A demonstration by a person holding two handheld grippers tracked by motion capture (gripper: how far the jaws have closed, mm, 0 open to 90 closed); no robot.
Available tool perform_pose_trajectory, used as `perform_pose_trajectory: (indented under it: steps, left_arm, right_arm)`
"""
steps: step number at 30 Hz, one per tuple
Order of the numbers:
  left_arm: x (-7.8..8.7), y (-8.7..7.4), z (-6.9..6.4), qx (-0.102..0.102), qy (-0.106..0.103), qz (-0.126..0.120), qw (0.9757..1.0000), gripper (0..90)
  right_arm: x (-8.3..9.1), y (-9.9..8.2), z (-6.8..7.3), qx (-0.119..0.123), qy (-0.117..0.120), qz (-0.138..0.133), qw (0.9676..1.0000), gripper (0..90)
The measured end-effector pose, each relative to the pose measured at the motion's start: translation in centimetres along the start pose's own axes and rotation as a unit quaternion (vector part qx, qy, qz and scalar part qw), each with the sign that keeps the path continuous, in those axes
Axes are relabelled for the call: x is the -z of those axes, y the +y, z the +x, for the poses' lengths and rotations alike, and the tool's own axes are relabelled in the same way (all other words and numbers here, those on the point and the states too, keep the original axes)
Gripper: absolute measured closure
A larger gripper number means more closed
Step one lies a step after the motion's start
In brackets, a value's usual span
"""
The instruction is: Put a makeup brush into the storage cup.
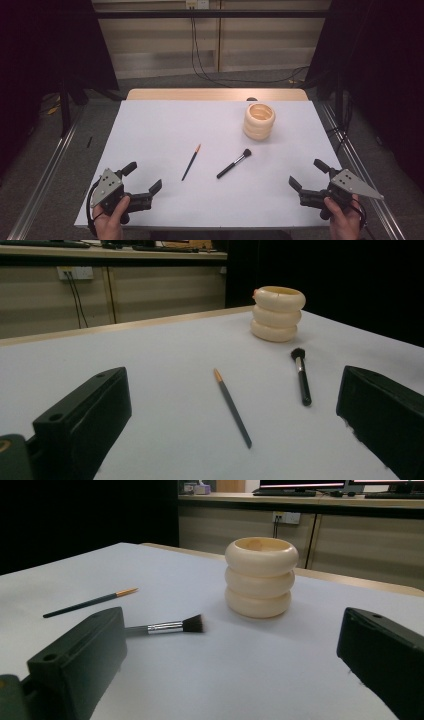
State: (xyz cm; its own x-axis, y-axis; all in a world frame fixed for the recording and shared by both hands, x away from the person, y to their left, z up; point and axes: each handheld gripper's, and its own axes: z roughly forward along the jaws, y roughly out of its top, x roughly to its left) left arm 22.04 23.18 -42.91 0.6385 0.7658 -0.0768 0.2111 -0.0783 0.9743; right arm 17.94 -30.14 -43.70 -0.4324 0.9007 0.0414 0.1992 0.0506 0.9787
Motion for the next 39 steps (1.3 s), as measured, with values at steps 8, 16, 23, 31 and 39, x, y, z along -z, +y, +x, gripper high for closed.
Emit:
perform_pose_trajectory:
  steps: [8, 16, 23, 31, 39]
  left_arm:
    - [0.3, 1.1, -0.5, -0.001, -0.008, -0.008, 0.9999, 1.1]
    - [-0.7, 2.2, -0.8, -0.016, -0.017, -0.003, 0.9997, 0.9]
    - [-2.1, 3.0, -0.8, -0.027, -0.026, 0.004, 0.9993, 0.8]
    - [-3.6, 4.2, -0.6, -0.038, -0.04, 0.007, 0.9984, 0.9]
    - [-5.2, 4.7, -0.7, -0.039, -0.052, 0.015, 0.9978, 0.9]
  right_arm:
    - [0.1, 0.1, 0.3, 0.007, 0.002, -0.004, 1.0, 0.0]
    - [0.0, 0.1, 0.3, 0.006, 0.005, -0.003, 1.0, 0.0]
    - [0.0, 0.1, 0.4, 0.008, 0.008, -0.004, 0.9999, 0.0]
    - [0.0, 0.1, 0.4, 0.006, 0.009, -0.007, 0.9999, 0.0]
    - [0.1, 0.1, 0.4, 0.005, 0.008, -0.005, 0.9999, 0.0]
